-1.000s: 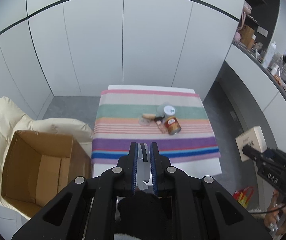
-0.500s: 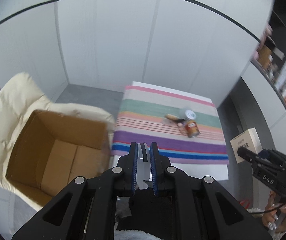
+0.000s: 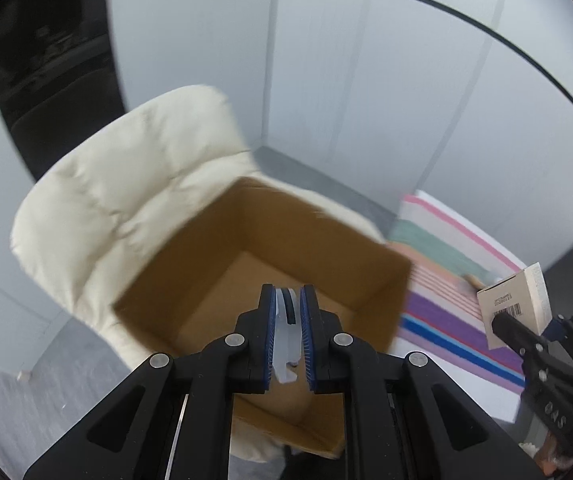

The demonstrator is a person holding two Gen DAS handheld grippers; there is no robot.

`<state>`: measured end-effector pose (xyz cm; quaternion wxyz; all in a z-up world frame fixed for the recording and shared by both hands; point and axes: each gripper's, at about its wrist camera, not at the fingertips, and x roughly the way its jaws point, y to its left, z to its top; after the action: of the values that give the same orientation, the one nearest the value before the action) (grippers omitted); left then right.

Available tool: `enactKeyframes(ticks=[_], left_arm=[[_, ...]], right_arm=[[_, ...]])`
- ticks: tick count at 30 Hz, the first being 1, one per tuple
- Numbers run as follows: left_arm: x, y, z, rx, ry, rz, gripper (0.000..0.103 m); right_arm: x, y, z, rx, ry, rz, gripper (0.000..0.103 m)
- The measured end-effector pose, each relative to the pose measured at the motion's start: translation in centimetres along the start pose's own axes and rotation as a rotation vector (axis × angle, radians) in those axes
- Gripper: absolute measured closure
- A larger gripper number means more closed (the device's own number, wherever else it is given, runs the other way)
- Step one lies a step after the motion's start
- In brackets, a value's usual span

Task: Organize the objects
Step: 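Release the grey case from the left gripper while the right drops the white box into the cardboard box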

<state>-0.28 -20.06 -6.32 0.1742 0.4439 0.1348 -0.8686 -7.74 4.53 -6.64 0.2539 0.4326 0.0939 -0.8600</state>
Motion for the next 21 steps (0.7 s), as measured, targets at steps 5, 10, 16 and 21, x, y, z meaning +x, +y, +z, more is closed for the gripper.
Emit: enactKeyframes(ticks=[5, 10, 16, 21], left_arm=[[2.4, 3.1, 0.1, -0.028, -0.018, 0.022, 0.049], [3.8, 5.6, -0.4, -0.104, 0.036, 0.021, 0.010], [3.3, 5.8, -0.4, -0.102, 0.019, 0.022, 0.009], [3.6, 5.1, -0.6, -0.107, 0.040, 0.011, 0.009]], right_arm=[[3.3, 6.3, 1.6, -0.104, -0.016, 0.052, 0.056], [5.5, 8.3, 2.0, -0.065, -0.012, 0.035, 0.001], [6.1, 8.0, 1.4, -0.038, 0.011, 0.036, 0.001], [5.8, 7.0, 1.1, -0.008, 0.017, 0.037, 0.001]])
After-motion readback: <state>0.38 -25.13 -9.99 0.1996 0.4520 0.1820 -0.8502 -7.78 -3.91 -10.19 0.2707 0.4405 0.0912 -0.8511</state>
